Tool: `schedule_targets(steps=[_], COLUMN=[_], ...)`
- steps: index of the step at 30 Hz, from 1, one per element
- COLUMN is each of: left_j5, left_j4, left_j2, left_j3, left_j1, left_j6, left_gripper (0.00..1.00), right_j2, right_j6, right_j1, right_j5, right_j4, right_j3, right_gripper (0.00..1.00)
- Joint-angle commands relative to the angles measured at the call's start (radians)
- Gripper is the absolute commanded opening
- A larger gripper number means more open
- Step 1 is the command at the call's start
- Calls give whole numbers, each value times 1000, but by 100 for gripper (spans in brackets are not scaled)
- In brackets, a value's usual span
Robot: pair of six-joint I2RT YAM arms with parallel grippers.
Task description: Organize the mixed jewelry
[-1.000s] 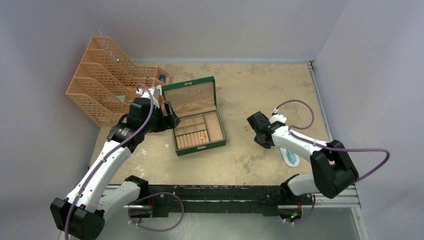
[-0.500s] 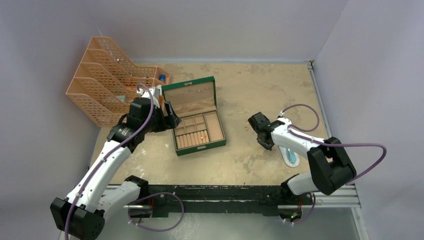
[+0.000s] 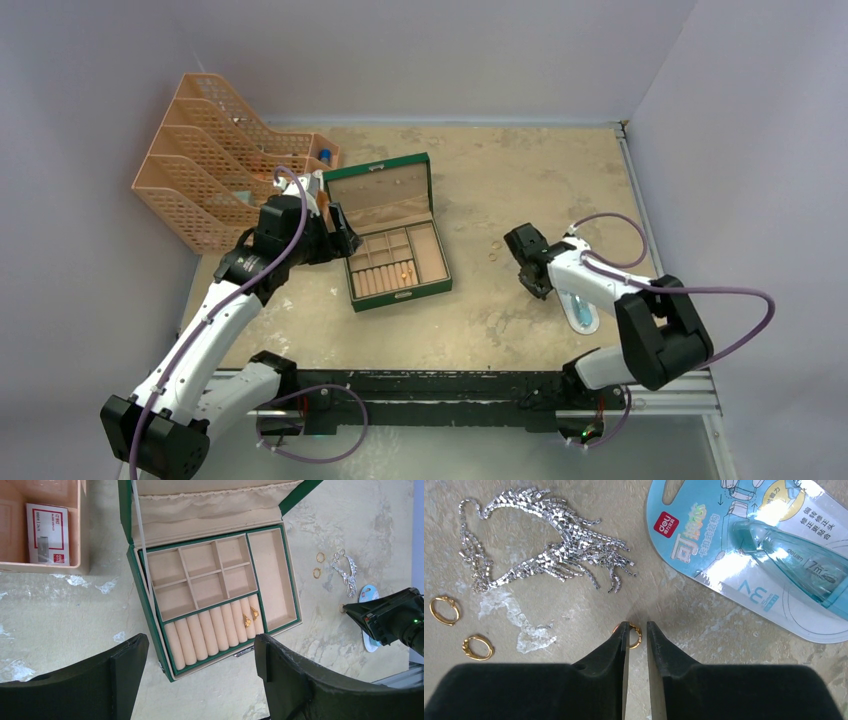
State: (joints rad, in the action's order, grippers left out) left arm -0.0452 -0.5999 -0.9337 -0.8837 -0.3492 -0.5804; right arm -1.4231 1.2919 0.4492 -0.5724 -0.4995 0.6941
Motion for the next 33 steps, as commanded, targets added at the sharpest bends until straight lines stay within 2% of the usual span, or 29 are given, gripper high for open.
schedule_targets(steps=[1, 8, 14, 20, 25, 31, 33], left_j5=[4, -6, -101, -257, -399, -596, -614], left_j4=[35, 36, 72, 106, 151, 317, 337], left_j2=[10, 14, -4, -52, -107, -152, -172], left_j3=[-2, -1, 9, 11, 13, 64, 68], left_j1=[0, 0, 0, -1, -1, -1, -1], left_j6=[27, 25, 30, 11, -56, -175, -196], left_gripper=[77, 77, 77, 78, 80, 78, 78], right_j2=[12, 44, 104, 202, 231, 197, 173], right_j6=[-9, -45, -104, -184, -214, -277, -306], right_j1=[-22, -24, -23, 11, 148, 377, 429], right_j5=[47, 95, 125, 237, 269, 261, 281], right_j4=[49, 75, 117, 268, 426, 603, 647], right_j3=[-49, -65, -62, -61, -25, 74, 99], right_gripper=[20, 0, 0, 0, 0, 0, 0])
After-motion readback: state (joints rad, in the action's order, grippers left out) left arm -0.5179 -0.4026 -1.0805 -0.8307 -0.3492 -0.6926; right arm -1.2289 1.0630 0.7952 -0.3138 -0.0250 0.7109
